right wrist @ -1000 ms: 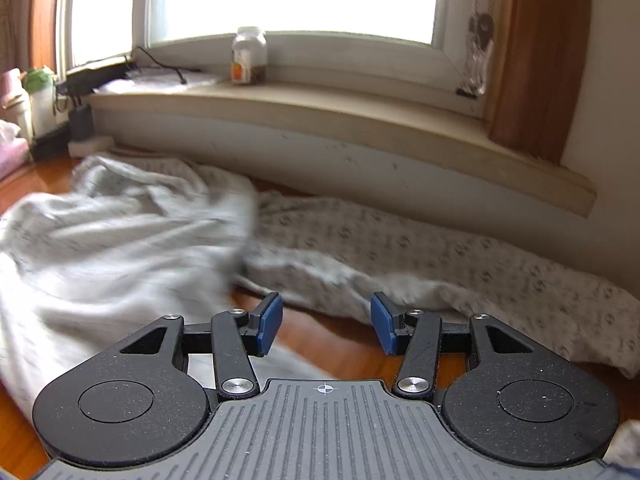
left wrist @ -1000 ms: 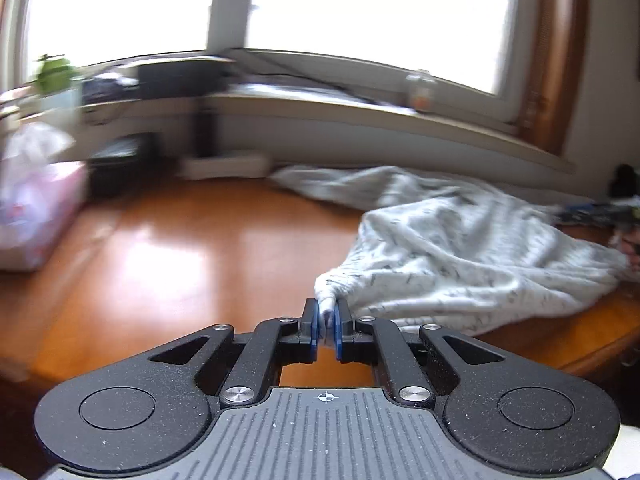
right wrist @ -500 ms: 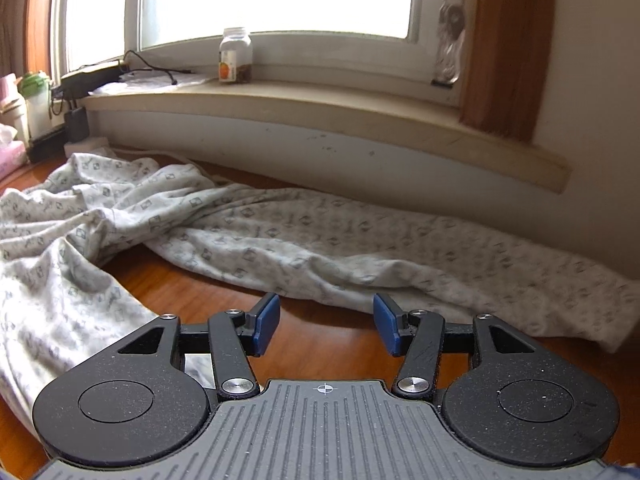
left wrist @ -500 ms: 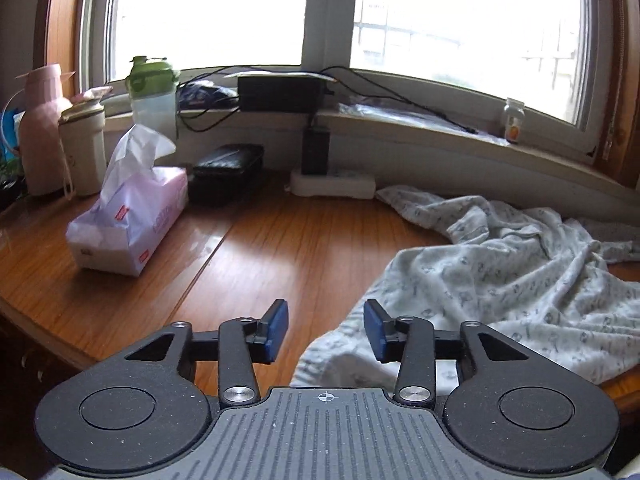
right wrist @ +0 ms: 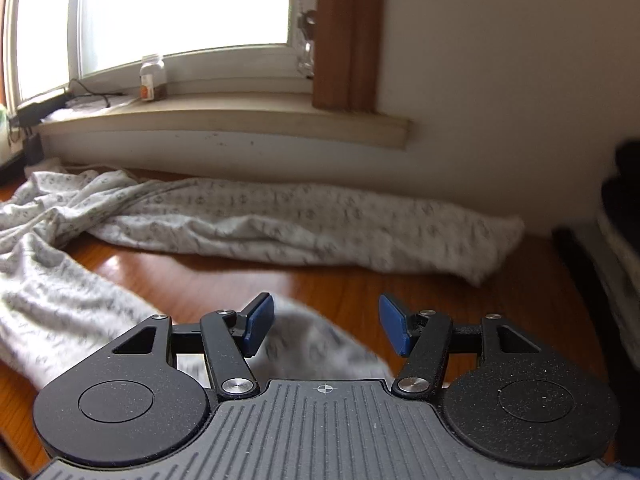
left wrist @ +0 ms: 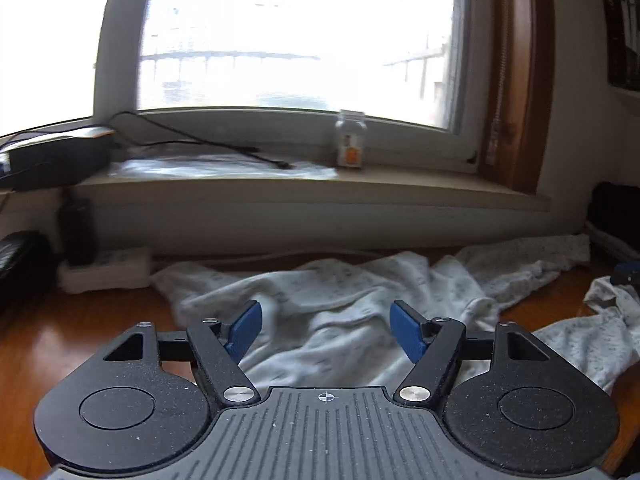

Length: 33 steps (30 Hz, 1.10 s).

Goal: Fold clothes
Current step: 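Grasp a sheet corner with the right gripper while the left gripper grasps another corner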

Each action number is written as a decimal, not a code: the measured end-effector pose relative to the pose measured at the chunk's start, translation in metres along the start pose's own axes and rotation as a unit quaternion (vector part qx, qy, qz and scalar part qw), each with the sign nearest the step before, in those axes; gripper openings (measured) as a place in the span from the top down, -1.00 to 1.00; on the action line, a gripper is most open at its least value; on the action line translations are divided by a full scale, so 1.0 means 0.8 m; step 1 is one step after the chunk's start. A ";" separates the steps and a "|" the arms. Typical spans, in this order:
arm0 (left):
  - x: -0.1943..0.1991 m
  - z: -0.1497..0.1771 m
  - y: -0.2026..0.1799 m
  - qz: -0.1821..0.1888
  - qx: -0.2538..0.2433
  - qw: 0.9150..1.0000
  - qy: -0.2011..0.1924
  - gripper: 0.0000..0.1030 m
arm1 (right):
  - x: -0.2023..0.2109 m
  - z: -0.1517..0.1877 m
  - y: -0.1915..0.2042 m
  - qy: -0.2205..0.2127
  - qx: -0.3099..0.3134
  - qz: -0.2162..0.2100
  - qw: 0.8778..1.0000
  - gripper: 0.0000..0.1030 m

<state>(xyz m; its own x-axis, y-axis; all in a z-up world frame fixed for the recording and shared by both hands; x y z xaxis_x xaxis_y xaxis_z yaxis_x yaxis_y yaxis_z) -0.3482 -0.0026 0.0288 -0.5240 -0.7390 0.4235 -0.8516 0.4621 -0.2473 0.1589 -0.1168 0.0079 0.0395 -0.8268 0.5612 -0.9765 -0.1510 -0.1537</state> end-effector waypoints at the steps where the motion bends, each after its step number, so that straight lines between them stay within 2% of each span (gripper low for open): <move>1: -0.021 0.001 -0.020 0.015 -0.010 1.000 0.003 -0.46 | 0.004 0.005 -0.001 0.001 -0.006 -0.008 1.000 -0.14; 5: -0.087 0.012 -0.100 0.087 -0.040 0.995 0.016 -0.47 | 0.011 0.010 0.006 0.005 -0.011 -0.018 1.000 -0.14; 8: -0.124 0.027 -0.137 0.116 -0.050 0.991 0.033 -0.47 | -0.003 0.005 0.013 0.014 -0.009 -0.020 1.000 -0.14; 12: -0.143 0.046 -0.150 0.139 -0.050 0.987 0.058 -0.47 | -0.032 0.004 0.010 0.037 -0.015 -0.028 0.999 -0.14; 14: -0.142 0.046 -0.148 0.142 -0.045 0.987 0.053 -0.47 | -0.042 0.010 0.006 0.053 -0.018 -0.036 0.998 -0.12; 15: -0.144 0.047 -0.147 0.138 -0.045 0.988 0.056 -0.47 | -0.044 0.014 0.003 0.059 -0.026 -0.043 0.997 0.00; 16: -0.146 0.049 -0.148 0.139 -0.045 0.988 0.059 -0.47 | -0.044 0.017 0.000 0.061 -0.034 -0.048 0.996 0.45; 17: -0.149 0.050 -0.148 0.139 -0.046 0.987 0.062 -0.47 | -0.040 0.020 -0.005 0.060 -0.047 -0.054 0.996 0.68; 18: -0.152 0.053 -0.150 0.145 -0.045 0.986 0.064 -0.47 | -0.032 0.021 -0.012 0.053 -0.055 -0.048 0.996 0.83; 21: -0.153 0.047 -0.149 0.147 -0.042 0.986 0.061 -0.47 | 0.018 0.017 -0.043 0.008 -0.071 0.008 0.997 0.86; 23: -0.150 0.046 -0.149 0.147 -0.044 0.986 0.058 -0.47 | 0.067 0.020 -0.072 -0.020 -0.097 0.054 0.994 0.86; 25: -0.143 0.045 -0.147 0.148 -0.048 0.986 0.055 -0.47 | 0.112 0.032 -0.097 -0.032 -0.113 0.094 0.989 0.87; 27: -0.141 0.045 -0.149 0.146 -0.057 0.986 0.054 -0.48 | 0.141 0.055 -0.117 -0.014 -0.112 0.131 0.985 0.87; 31: -0.142 0.053 -0.157 0.148 -0.080 0.984 0.065 -0.48 | 0.150 0.101 -0.138 0.012 -0.149 0.123 0.981 0.79; 33: -0.142 0.057 -0.163 0.150 -0.095 0.982 0.069 -0.48 | 0.143 0.108 -0.139 0.009 -0.155 0.117 0.981 0.74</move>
Point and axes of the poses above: each gripper's, at about its wrist camera, not at the fingertips, and x roughly against the way its jaws point, y to its left, z to its underside, the point moved 10 cm from there along -x, roughly the way its jaws point, and after that the axes turned 11 degrees about x, right-handed, at the moved point
